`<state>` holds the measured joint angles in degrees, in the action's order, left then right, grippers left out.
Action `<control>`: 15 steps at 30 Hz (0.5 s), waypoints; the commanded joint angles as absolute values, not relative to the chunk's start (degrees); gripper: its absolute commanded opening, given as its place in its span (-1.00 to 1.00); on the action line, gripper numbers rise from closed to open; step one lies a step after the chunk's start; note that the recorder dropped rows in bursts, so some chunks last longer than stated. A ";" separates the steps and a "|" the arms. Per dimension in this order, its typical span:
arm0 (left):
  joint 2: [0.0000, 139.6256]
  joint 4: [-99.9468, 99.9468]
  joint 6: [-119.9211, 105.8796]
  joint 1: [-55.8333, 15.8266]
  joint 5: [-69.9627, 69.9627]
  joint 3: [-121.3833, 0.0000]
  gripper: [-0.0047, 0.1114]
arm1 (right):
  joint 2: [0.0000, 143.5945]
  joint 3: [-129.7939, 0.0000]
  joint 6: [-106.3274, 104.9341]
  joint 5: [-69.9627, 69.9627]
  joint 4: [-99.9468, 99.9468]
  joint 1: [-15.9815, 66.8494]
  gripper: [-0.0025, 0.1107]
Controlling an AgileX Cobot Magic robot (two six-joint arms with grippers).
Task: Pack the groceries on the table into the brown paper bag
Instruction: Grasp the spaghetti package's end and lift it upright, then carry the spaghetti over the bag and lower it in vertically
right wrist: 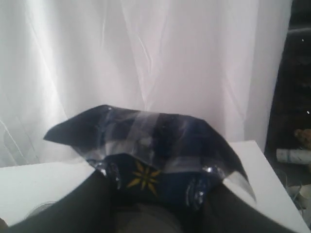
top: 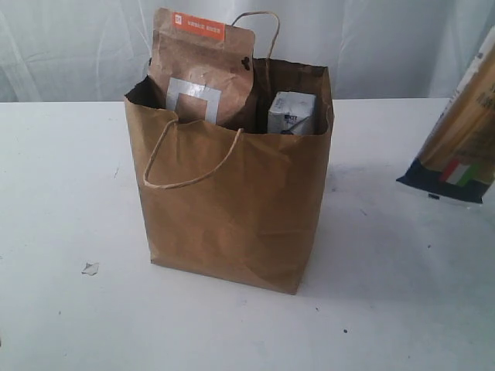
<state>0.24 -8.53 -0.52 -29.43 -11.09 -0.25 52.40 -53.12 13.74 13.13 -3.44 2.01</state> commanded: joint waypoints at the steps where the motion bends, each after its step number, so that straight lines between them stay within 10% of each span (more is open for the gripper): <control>1: 0.00 -8.85 0.00 -29.25 -11.09 0.00 -0.92 | 50.02 -56.80 12.24 4.55 -2.81 4.40 -0.96; 15: 0.00 -8.85 0.00 -29.25 -11.09 0.00 -0.92 | 46.15 -63.17 12.38 -5.17 -2.81 14.62 -0.96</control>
